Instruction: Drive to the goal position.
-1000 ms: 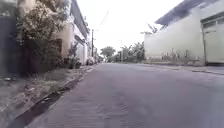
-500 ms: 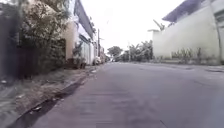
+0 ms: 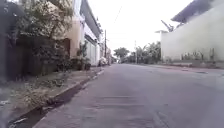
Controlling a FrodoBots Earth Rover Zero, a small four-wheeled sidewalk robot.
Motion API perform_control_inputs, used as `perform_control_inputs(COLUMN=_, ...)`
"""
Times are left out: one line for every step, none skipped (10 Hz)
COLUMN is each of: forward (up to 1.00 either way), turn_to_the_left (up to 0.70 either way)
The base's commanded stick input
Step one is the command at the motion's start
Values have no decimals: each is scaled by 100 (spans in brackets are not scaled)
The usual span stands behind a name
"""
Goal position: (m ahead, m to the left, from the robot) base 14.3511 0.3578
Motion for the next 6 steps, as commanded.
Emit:
perform_control_inputs(forward=100, turn_to_the_left=12)
perform_control_inputs(forward=100, turn_to_the_left=12)
perform_control_inputs(forward=100, turn_to_the_left=12)
perform_control_inputs(forward=100, turn_to_the_left=12)
perform_control_inputs(forward=100, turn_to_the_left=12)
perform_control_inputs(forward=100, turn_to_the_left=12)
